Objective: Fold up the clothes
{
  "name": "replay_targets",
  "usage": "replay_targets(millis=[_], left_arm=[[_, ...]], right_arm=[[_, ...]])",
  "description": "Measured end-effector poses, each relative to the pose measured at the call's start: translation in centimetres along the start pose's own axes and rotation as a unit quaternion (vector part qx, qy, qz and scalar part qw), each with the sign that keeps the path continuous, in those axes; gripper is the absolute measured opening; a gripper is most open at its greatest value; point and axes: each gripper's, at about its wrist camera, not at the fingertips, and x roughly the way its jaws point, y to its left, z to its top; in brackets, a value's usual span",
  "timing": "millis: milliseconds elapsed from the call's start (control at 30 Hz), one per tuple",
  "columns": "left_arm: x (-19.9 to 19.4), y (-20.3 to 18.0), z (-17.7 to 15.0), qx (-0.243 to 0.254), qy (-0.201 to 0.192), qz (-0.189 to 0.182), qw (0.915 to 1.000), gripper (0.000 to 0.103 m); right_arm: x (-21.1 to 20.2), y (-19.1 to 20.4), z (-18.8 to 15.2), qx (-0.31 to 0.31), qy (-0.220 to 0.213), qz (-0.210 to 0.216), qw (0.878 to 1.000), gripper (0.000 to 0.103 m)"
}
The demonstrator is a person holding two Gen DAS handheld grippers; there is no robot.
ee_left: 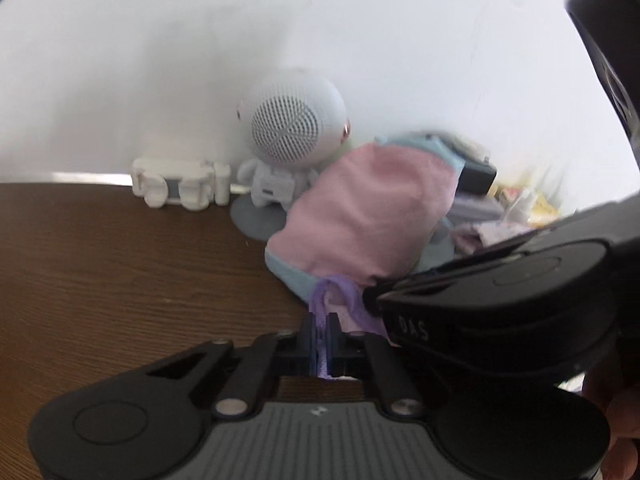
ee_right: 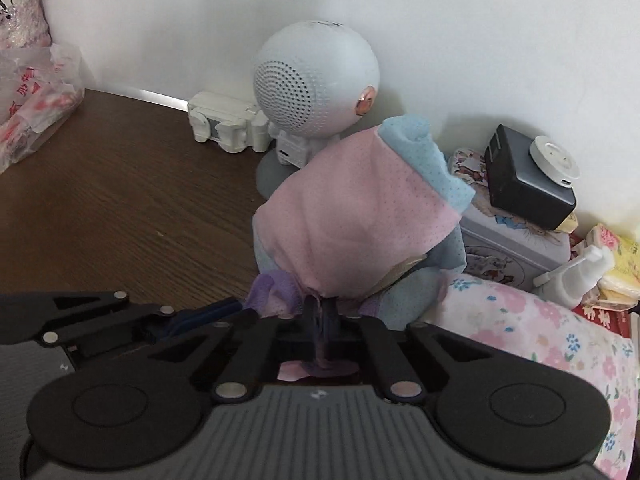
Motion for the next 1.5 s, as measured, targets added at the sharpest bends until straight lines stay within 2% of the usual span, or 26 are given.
replay_targets(millis=[133, 200, 367, 433, 467, 533, 567, 600, 633, 667, 700, 767, 800, 833, 867, 900, 933, 1133, 1200, 1267, 1333, 1500], left_arm=[[-4.9, 1.3, 1.0, -0.021, -0.043, -0.012, 0.9988, 0.001], [-10.0, 1.1, 1.9, -0.018, -0.088, -0.024, 0.9957, 0.001], [-22.7, 0.6, 4.1, -0.008, -0.199, -0.053, 0.9786, 0.001], [-28.7, -0.4, 4.3, 0.017, -0.221, -0.086, 0.9714, 0.001], [-31.7, -1.1, 4.3, 0.040, -0.229, -0.105, 0.9668, 0.005], [-36.9, -2.4, 3.6, 0.090, -0.249, -0.115, 0.9573, 0.029], [-39.2, -2.9, 2.9, 0.108, -0.263, -0.103, 0.9530, 0.058], [-41.5, -3.4, 2.1, 0.125, -0.277, -0.092, 0.9484, 0.079], [-43.1, -3.5, 1.3, 0.136, -0.282, -0.086, 0.9457, 0.085], [-44.4, -3.4, 0.5, 0.137, -0.277, -0.097, 0.9462, 0.087], [-45.7, -3.2, -0.3, 0.137, -0.270, -0.109, 0.9469, 0.087], [-46.9, -2.8, -1.4, 0.107, -0.235, -0.167, 0.9515, 0.087], [-46.9, -2.7, -1.9, 0.088, -0.220, -0.199, 0.9509, 0.084], [-46.9, -2.5, -2.3, 0.069, -0.203, -0.232, 0.9488, 0.076], [-46.6, -2.6, -2.6, 0.051, -0.181, -0.268, 0.9448, 0.046], [-46.3, -2.6, -2.8, 0.032, -0.158, -0.304, 0.9388, 0.008], [-46.1, -2.7, -3.0, 0.015, -0.138, -0.336, 0.9315, 0.006], [-48.8, -3.5, -3.1, 0.060, -0.192, -0.334, 0.9207, 0.005], [-49.4, -3.8, -2.1, 0.078, -0.208, -0.308, 0.9251, 0.008], [-49.2, -4.1, -0.4, 0.098, -0.207, -0.286, 0.9304, 0.009], [-49.2, -4.4, 1.5, 0.127, -0.223, -0.243, 0.9355, 0.007], [-50.2, -4.5, 6.4, 0.157, -0.260, -0.204, 0.9306, 0.004]], right_arm=[[-6.1, 1.1, 0.1, 0.016, -0.073, 0.049, 0.996, 0.001], [-11.3, 2.1, 0.2, 0.008, -0.117, 0.066, 0.991, 0.001], [-25.7, 5.5, -1.0, -0.013, -0.238, 0.110, 0.965, 0.001], [-31.9, 6.7, -2.3, -0.024, -0.278, 0.117, 0.953, 0.001], [-34.9, 7.1, -3.0, -0.030, -0.294, 0.121, 0.948, 0.001], [-40.7, 7.9, -4.5, -0.038, -0.327, 0.128, 0.936, 0.001], [-43.2, 8.2, -5.1, -0.041, -0.341, 0.128, 0.931, 0.001], [-45.5, 8.5, -5.5, -0.043, -0.352, 0.126, 0.926, 0.001], [-47.8, 8.8, -6.0, -0.045, -0.364, 0.124, 0.922, 0.001], [-49.9, 9.1, -6.5, -0.047, -0.373, 0.125, 0.918, 0.001], [-51.6, 9.5, -7.0, -0.049, -0.378, 0.130, 0.915, 0.001], [-54.2, 10.2, -8.1, -0.057, -0.384, 0.135, 0.912, 0.001], [-55.1, 10.7, -8.7, -0.063, -0.384, 0.141, 0.910, 0.001], [-55.6, 11.1, -9.2, -0.066, -0.383, 0.146, 0.910, 0.001], [-56.1, 11.6, -9.8, -0.071, -0.382, 0.149, 0.909, 0.001], [-56.6, 12.0, -10.2, -0.074, -0.384, 0.148, 0.908, 0.001], [-57.0, 12.1, -10.7, -0.073, -0.385, 0.148, 0.908, 0.001], [-58.5, 10.1, -13.0, -0.050, -0.393, 0.104, 0.912, 0.001], [-58.1, 8.5, -13.0, -0.027, -0.391, 0.099, 0.915, 0.001], [-57.8, 7.5, -12.8, -0.014, -0.395, 0.096, 0.914, 0.001], [-57.7, 7.0, -12.3, -0.009, -0.399, 0.083, 0.913, 0.001], [-57.0, 6.9, -9.6, -0.006, -0.424, 0.027, 0.905, 0.001]])
